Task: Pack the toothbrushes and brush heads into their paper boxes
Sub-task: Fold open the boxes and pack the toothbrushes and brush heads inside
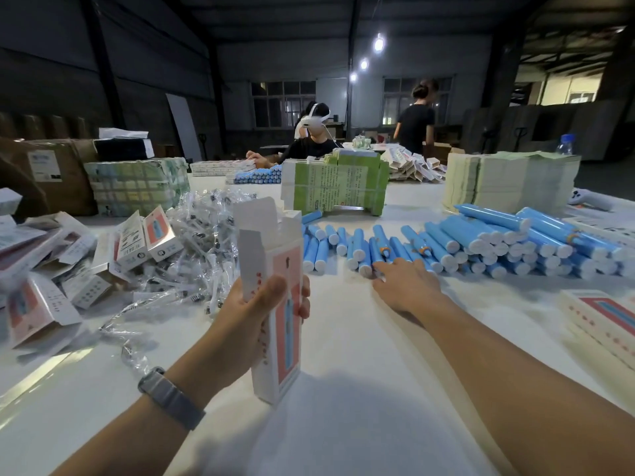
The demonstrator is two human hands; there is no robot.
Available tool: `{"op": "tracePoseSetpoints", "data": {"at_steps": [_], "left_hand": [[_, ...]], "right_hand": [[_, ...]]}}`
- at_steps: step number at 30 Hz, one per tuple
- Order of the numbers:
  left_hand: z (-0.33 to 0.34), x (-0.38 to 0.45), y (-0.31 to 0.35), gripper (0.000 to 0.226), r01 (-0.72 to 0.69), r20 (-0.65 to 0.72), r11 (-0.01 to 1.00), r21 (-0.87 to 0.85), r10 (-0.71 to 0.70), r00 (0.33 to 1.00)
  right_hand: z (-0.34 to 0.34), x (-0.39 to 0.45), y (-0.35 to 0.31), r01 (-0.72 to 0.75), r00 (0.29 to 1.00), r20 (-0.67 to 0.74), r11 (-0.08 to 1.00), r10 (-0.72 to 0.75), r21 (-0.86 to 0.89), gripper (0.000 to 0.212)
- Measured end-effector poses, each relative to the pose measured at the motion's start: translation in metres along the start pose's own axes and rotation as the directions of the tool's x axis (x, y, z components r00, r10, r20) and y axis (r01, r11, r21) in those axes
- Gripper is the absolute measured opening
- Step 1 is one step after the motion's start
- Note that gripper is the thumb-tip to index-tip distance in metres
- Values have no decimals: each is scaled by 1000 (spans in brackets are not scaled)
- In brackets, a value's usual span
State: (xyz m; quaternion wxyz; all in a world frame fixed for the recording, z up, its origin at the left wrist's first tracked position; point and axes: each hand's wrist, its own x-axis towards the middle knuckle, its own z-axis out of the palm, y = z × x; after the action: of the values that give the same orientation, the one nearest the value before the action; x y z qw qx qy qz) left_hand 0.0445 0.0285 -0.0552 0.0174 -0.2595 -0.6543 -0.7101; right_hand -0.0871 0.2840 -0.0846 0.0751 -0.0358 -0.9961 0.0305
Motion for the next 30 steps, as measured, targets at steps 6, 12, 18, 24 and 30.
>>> {"op": "tracePoseSetpoints", "data": {"at_steps": [6,12,18,24,30], "left_hand": [[-1,1,-2,76,19,18,1000,-10,-19,1000],[-3,2,-3,76,23,18,999,-25,-23,1000],[-6,4,-5,73,33,23,999,-30,-33,999],[-7,5,-6,71,28,11,1000,-2,-28,1000],[-8,4,-7,79,28,-2,1000,4,-28,1000]], "right_hand": [[5,5,3,-46,996,-77,994,53,95,51],[3,13,5,-99,995,9,995,99,10,43],[1,15,-4,-84,996,-2,996,84,-40,34],[-9,7,-7,-69,980,-187,997,62,-33,22],[-7,10,-6,-128,974,-183,991,133,42,21]]}}
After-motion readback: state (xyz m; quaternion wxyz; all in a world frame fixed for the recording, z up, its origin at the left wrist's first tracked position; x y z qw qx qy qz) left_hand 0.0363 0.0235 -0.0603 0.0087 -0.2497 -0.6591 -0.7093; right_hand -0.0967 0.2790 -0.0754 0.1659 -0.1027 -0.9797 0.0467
